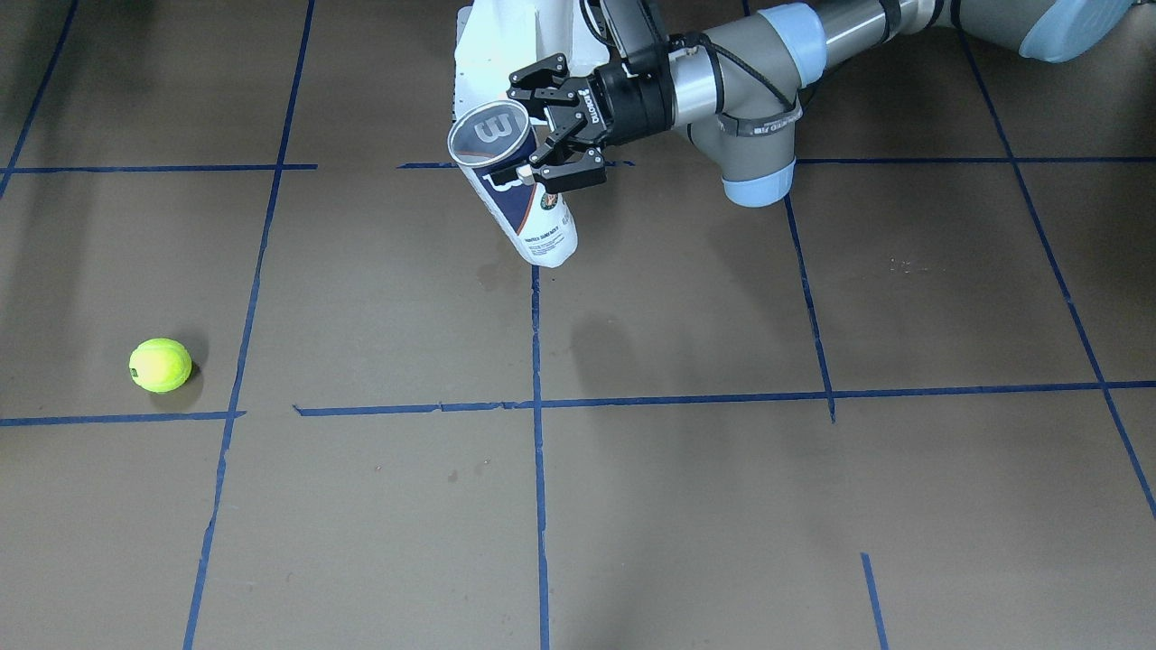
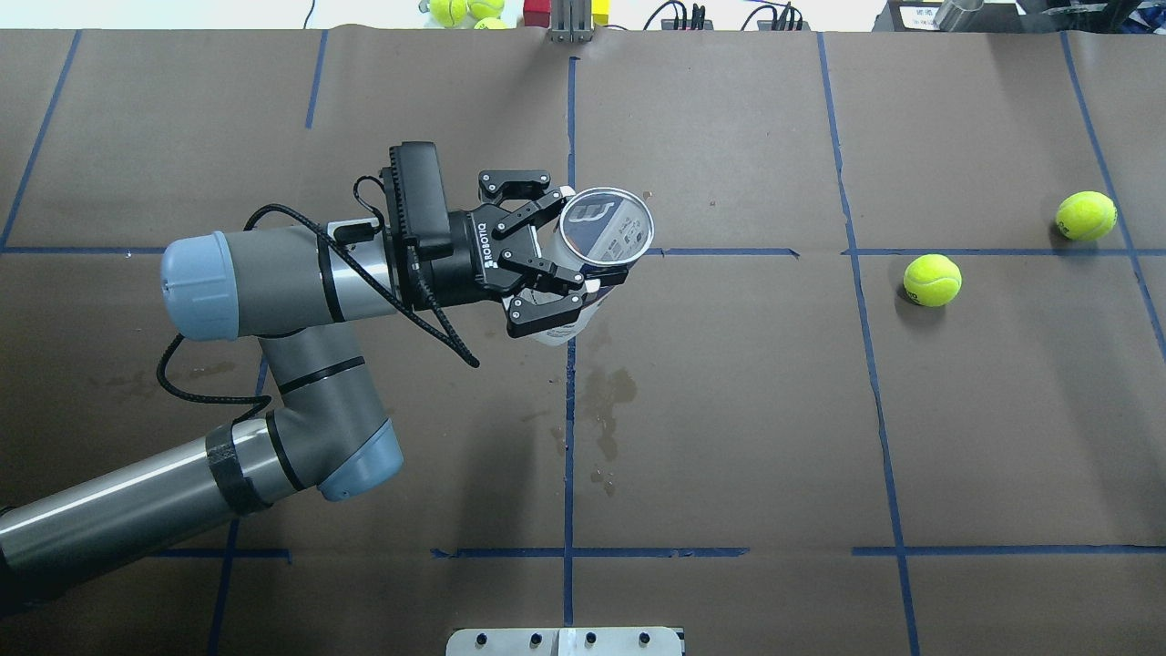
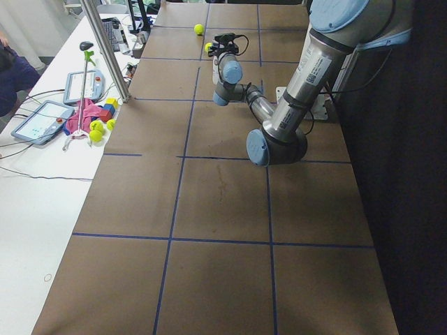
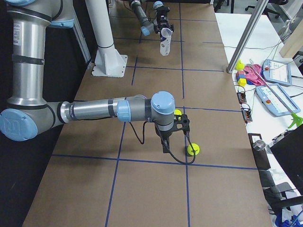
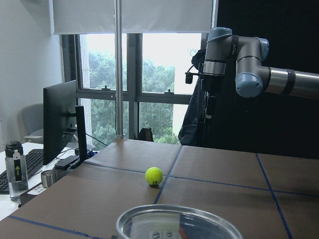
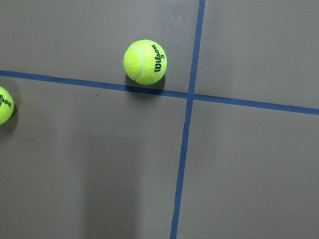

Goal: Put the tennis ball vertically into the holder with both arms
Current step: 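Rotate the held white cup upright with the left gripper, opening up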

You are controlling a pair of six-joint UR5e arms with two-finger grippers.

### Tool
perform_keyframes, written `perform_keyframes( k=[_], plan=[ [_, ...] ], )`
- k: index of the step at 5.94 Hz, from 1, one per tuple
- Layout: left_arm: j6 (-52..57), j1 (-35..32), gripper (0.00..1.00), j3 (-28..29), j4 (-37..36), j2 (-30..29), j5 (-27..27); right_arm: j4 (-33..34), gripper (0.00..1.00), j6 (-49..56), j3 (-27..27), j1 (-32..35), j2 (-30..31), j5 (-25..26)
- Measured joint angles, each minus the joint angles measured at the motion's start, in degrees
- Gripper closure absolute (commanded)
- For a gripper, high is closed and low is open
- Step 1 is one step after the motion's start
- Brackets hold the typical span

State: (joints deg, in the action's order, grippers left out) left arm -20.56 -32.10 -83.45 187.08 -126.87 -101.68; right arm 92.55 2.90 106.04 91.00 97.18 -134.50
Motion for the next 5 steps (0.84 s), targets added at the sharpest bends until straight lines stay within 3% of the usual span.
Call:
perform_keyframes(
  k=[2, 5],
  plan=[
    [0.2, 0.3, 0.53, 8.8, 10.7, -0.2, 2.0, 0.0, 0.00, 0.0, 0.0, 0.2, 0.0, -0.1],
    [0.2, 4.0, 0.53, 17.6, 19.9, -1.5, 4.9, 0.0, 0.00, 0.0, 0.2, 0.2, 0.0, -0.1]
  ],
)
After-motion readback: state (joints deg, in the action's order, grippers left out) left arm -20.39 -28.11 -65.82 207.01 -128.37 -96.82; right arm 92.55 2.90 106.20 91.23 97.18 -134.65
